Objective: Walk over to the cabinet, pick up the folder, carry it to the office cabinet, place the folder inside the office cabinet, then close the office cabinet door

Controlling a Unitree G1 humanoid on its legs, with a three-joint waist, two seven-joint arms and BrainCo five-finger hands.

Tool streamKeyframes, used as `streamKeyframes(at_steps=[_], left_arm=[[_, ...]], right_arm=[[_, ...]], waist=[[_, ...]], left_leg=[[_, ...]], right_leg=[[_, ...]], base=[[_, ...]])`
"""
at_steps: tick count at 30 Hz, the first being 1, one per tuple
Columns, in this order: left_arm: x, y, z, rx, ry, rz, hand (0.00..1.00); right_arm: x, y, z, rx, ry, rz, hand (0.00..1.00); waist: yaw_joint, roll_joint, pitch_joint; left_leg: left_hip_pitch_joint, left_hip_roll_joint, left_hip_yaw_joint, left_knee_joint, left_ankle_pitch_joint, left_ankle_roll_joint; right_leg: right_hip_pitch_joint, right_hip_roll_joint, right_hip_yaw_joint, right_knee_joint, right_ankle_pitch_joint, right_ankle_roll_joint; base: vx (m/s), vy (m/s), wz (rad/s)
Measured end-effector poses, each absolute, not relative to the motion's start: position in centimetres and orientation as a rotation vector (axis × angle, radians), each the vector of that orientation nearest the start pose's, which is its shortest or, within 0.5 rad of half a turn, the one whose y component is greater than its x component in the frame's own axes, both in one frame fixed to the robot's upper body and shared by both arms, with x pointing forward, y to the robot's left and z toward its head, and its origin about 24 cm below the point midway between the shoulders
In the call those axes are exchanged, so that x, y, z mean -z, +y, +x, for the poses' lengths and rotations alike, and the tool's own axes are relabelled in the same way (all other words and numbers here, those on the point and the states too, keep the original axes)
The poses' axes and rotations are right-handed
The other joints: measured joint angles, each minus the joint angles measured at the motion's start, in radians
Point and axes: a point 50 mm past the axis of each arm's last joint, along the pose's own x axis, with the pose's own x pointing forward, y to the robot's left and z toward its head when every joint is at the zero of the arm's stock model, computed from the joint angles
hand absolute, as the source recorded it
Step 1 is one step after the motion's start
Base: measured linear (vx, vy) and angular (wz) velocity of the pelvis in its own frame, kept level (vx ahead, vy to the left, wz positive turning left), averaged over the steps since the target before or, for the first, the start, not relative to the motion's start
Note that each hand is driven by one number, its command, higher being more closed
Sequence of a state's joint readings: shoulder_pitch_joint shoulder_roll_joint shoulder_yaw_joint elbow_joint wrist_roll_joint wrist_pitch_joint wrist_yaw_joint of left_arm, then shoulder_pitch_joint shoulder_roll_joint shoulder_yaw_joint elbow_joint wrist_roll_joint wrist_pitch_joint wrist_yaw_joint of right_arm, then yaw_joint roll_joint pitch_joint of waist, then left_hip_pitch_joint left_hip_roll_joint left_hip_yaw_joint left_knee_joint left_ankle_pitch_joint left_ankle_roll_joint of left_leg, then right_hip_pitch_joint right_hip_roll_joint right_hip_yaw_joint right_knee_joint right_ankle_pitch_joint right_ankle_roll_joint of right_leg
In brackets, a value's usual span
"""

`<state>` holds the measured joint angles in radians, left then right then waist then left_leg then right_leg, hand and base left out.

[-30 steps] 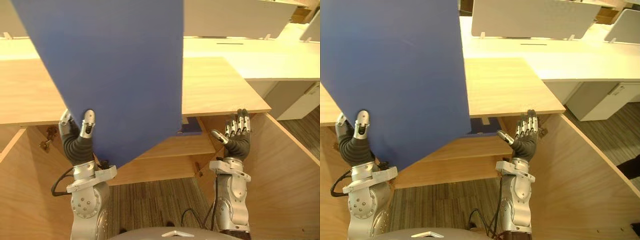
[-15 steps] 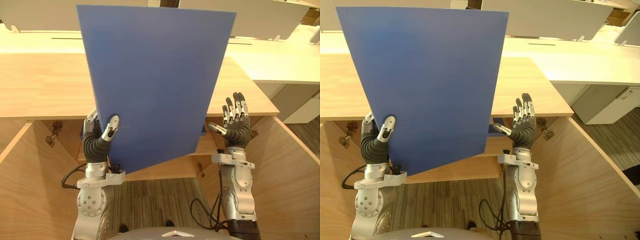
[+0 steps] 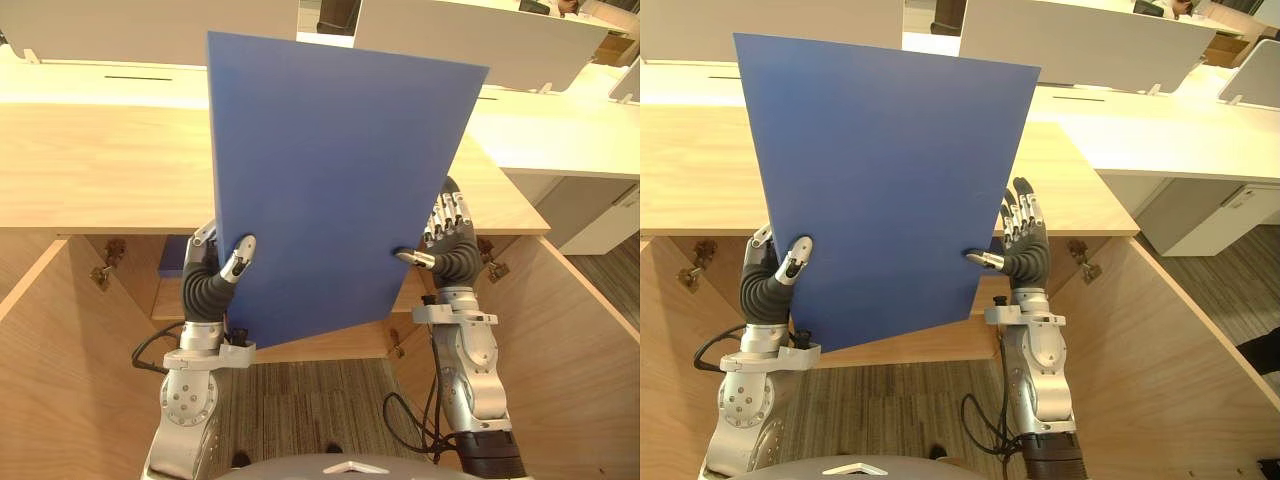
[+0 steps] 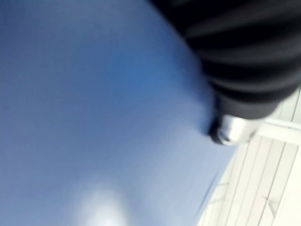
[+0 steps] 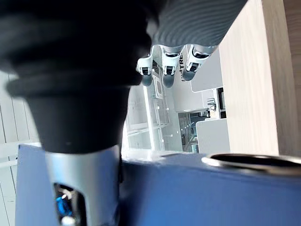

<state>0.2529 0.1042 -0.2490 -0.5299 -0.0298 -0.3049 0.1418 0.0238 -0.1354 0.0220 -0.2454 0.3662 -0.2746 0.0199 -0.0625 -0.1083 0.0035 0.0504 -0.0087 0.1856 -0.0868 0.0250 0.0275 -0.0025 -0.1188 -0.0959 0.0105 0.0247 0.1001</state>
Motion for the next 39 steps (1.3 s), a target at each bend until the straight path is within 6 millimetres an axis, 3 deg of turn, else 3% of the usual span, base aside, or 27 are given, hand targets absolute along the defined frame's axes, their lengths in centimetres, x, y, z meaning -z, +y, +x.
streamKeyframes(at_steps=[10, 11, 25, 26, 39], left_arm=[[-13.2, 12.4, 18.4, 0.090, -0.565, -0.017, 1.00], [-13.1, 12.4, 18.5, 0.096, -0.563, -0.001, 1.00], [-13.2, 12.6, 19.6, 0.152, -0.605, 0.216, 1.00], [-13.0, 12.7, 19.8, 0.146, -0.595, 0.222, 0.00], [-11.2, 14.1, 20.2, 0.070, -0.519, 0.322, 0.00]], right_arm=[[-10.9, -16.2, 24.0, -0.135, -0.424, 0.198, 0.00], [-10.6, -16.1, 24.2, -0.145, -0.409, 0.186, 1.00], [-8.3, -15.7, 24.7, -0.327, -0.255, -0.010, 1.00], [-8.3, -15.7, 24.7, -0.329, -0.252, -0.019, 1.00], [-8.3, -14.7, 24.7, -0.319, -0.273, -0.028, 1.00]], waist=[[0.001, -0.004, -0.016], [0.001, -0.007, -0.020], [0.004, -0.012, -0.046], [0.005, -0.010, -0.048], [0.004, -0.004, -0.068]], left_leg=[[-0.014, -0.002, -0.001, 0.000, 0.014, -0.002], [-0.017, -0.001, -0.001, 0.000, 0.017, -0.003], [-0.034, -0.001, 0.000, 0.000, 0.031, -0.002], [-0.034, -0.001, 0.000, 0.000, 0.033, -0.002], [-0.034, 0.000, -0.001, -0.001, 0.034, -0.011]], right_leg=[[-0.016, 0.001, 0.000, -0.002, 0.003, -0.003], [-0.017, 0.002, 0.000, -0.003, 0.005, -0.003], [-0.035, 0.003, 0.000, -0.005, 0.016, -0.005], [-0.035, 0.003, 0.000, -0.004, 0.017, -0.005], [-0.037, 0.003, 0.002, -0.005, 0.010, -0.006]], base=[[-0.04, -0.003, 0.01], [0.00, 0.000, 0.00], [-0.02, 0.001, 0.00], [-0.03, 0.004, 0.01], [-0.03, 0.004, 0.01]])
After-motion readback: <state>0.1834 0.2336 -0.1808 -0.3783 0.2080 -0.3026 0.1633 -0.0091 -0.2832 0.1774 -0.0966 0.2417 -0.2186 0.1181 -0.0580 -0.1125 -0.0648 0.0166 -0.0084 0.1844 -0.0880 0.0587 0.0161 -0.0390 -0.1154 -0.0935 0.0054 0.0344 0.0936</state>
